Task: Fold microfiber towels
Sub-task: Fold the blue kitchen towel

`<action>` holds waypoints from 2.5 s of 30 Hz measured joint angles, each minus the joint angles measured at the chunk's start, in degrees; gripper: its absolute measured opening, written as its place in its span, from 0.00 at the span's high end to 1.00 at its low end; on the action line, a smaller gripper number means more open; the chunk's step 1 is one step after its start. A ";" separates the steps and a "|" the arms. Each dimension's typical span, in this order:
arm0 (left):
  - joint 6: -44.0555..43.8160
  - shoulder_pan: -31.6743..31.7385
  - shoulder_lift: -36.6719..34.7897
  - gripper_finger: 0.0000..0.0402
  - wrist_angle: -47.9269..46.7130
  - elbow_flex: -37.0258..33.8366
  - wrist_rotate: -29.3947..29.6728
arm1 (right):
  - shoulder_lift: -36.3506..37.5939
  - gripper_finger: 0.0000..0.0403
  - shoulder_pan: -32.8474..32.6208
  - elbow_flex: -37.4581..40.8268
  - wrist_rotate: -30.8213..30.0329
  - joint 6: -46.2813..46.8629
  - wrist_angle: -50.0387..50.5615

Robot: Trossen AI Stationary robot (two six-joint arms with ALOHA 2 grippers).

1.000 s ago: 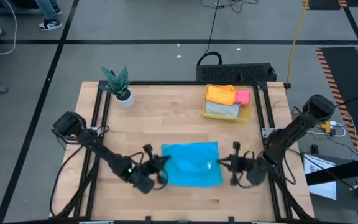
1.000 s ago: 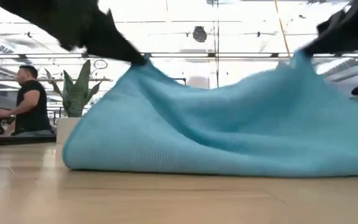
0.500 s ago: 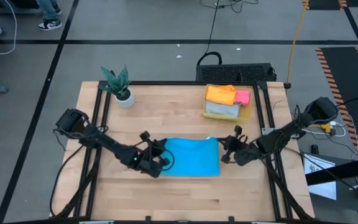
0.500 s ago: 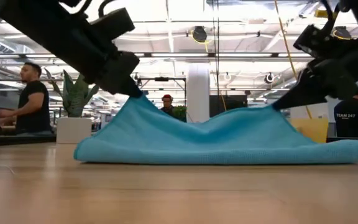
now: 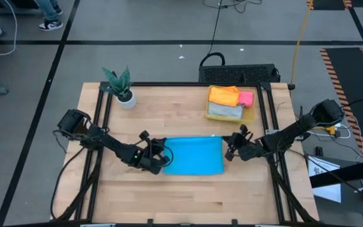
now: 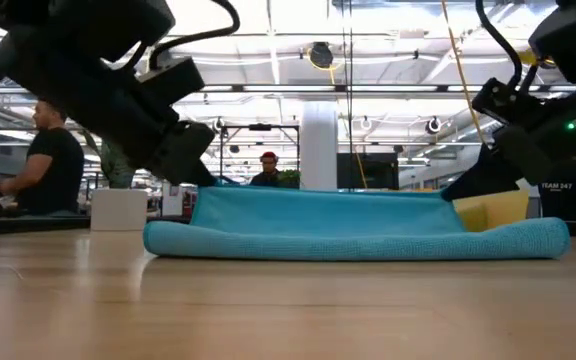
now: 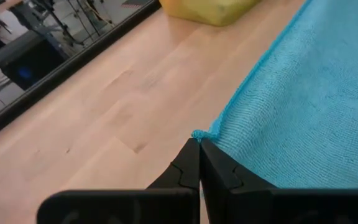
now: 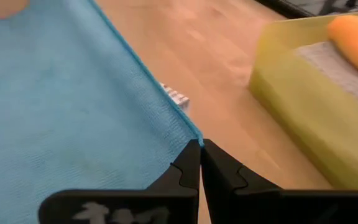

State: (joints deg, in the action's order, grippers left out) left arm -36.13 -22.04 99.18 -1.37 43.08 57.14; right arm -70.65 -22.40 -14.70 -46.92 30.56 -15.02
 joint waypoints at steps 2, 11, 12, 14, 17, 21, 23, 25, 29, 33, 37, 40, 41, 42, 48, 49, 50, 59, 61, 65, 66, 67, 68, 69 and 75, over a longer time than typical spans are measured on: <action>0.14 -0.02 0.00 0.99 0.84 -0.53 -0.12 | 0.00 1.00 0.39 1.24 1.92 -2.01 -3.99; 17.37 -9.47 -0.76 0.99 5.81 2.54 -7.51 | 1.32 1.00 -9.53 -0.05 12.41 -12.45 -10.85; 20.47 -11.54 -0.76 0.99 6.27 2.89 -9.47 | 1.42 1.00 -11.84 -0.43 15.57 -12.88 -10.99; 25.87 -15.48 -0.74 0.99 7.94 3.38 -15.44 | 1.27 1.00 -16.42 -1.12 22.22 -13.35 -11.63; 27.72 -19.64 -0.72 0.99 12.49 3.22 -24.54 | 0.02 1.00 -22.91 -1.18 28.75 -13.40 -14.11; 24.26 -22.50 0.00 0.99 14.75 3.12 -25.84 | -2.68 1.00 -27.95 -1.21 29.07 -11.45 -16.97; 24.27 -23.12 0.00 0.99 15.78 3.12 -23.98 | -3.51 1.00 -29.06 -1.21 29.03 -12.08 -19.04; 25.11 -23.21 -0.09 0.99 15.50 3.13 -19.40 | -3.44 1.00 -29.43 -1.21 28.55 -14.98 -21.55; 28.11 -22.14 -0.99 0.99 15.44 3.04 -5.02 | -1.37 1.00 -28.69 -1.18 18.11 -19.80 -22.52; 28.13 -17.10 -0.98 0.99 13.61 3.05 1.54 | 0.15 1.00 -24.75 -1.18 2.53 -18.96 -21.38; 22.94 -10.15 -0.98 0.99 9.36 3.05 1.25 | 0.13 1.00 -17.66 -1.18 -1.26 -14.85 -18.38; 19.10 -5.72 -0.97 0.99 5.27 3.05 1.46 | 0.13 1.00 -12.42 -1.16 -1.45 -10.93 -13.13; 18.08 -4.62 -0.96 0.99 4.34 3.05 1.45 | 0.13 1.00 -11.03 -1.16 -1.45 -10.03 -11.55; 17.11 -3.54 -0.96 0.99 3.74 3.05 1.45 | 0.13 1.00 -9.71 -1.16 -1.42 -8.82 -9.80; 11.82 0.23 -0.92 0.99 -0.25 3.05 1.37 | 0.13 1.00 -4.66 -1.16 -0.89 -1.97 -1.30; 11.30 0.60 -0.92 0.99 -0.56 3.05 1.06 | 0.11 1.00 -4.23 -1.16 -0.87 -1.32 -0.58; 10.93 0.86 -0.92 0.99 -0.59 3.05 0.52 | 0.11 1.00 -3.88 -1.16 -0.87 -1.01 -0.10; 11.66 1.38 2.78 0.99 1.63 3.00 -3.71 | 1.05 1.00 -3.83 -1.16 3.40 -1.22 -1.02; 12.03 0.46 2.84 0.99 3.50 3.04 -2.09 | 2.34 1.00 -4.94 -1.22 3.70 -1.04 -1.49; 16.85 -1.98 2.77 0.99 9.53 3.05 3.85 | 6.85 1.00 -7.24 -1.25 3.63 -1.82 -1.01; 18.82 -2.35 2.66 0.99 11.59 3.05 4.77 | 8.03 1.00 -7.53 -1.26 3.61 -2.34 -0.97; 20.52 -2.56 2.58 0.99 13.46 3.07 5.14 | 9.18 1.00 -7.69 -1.32 3.53 -2.60 -0.65; 21.81 -2.41 2.58 0.99 14.69 3.09 5.12 | 10.31 1.00 -7.70 -1.33 3.24 -2.64 0.49; 22.39 -1.97 2.60 0.99 15.03 3.09 5.12 | 11.31 1.00 -7.64 -1.31 2.22 -2.66 1.74; 18.87 3.50 3.50 0.99 12.02 3.09 1.91 | 11.07 1.00 -4.01 -1.31 -2.37 4.53 11.05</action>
State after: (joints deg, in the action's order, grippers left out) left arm -17.26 -18.54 102.67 10.66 46.17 59.05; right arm -59.58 -26.41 -16.00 -49.30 35.09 -3.97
